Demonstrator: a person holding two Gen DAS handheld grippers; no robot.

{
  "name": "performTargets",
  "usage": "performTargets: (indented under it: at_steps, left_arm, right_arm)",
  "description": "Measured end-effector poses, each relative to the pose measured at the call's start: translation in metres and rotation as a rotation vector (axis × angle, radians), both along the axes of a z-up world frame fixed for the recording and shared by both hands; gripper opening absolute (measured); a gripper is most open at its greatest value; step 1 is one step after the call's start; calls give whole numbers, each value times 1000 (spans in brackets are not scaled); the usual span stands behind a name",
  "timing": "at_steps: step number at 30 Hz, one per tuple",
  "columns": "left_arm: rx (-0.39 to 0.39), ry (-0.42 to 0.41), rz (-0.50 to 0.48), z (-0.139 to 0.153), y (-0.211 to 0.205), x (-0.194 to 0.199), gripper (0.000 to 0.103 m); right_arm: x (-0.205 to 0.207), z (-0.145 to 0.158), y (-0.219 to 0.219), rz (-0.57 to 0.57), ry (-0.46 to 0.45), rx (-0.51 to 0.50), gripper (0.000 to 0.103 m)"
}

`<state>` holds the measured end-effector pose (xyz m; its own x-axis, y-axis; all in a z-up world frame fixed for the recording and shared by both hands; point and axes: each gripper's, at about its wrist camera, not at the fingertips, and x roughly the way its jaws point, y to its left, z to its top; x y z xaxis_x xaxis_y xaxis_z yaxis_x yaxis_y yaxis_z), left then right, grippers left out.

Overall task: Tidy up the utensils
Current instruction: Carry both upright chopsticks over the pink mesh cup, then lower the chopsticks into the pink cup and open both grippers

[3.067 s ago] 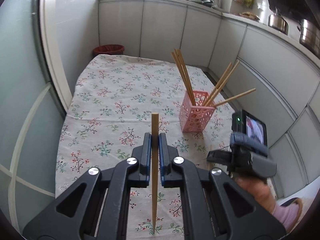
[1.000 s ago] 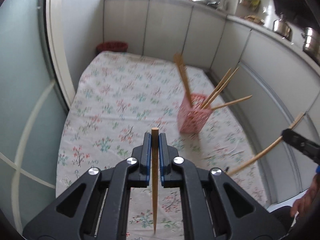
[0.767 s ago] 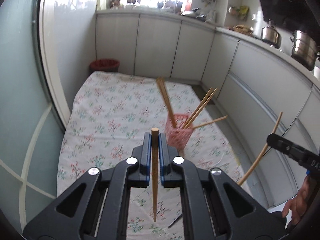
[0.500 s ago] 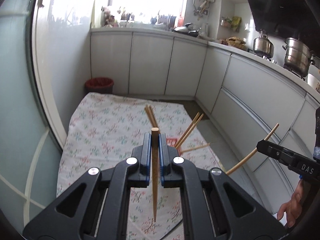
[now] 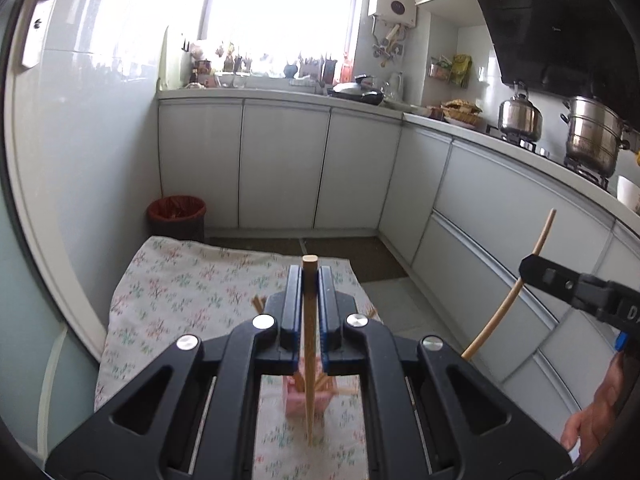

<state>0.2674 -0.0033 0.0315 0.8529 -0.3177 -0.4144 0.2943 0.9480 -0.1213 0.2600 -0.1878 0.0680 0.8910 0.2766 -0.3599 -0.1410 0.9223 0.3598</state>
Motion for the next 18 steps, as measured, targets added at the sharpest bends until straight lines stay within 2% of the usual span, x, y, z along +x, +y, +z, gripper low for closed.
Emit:
performTargets:
  at_steps: [8, 13, 18]
  left_arm:
    - [-32, -8, 35, -13, -13, 41, 8]
    - [-28, -14, 51, -33, -19, 55, 8]
    - [-84, -8, 26, -58, -3, 50, 9]
  right_arm:
    - [46, 0, 2, -16, -13, -19, 6]
    - [72, -17, 11, -11, 7, -37, 6]
    - [92, -38, 21, -4, 29, -60, 6]
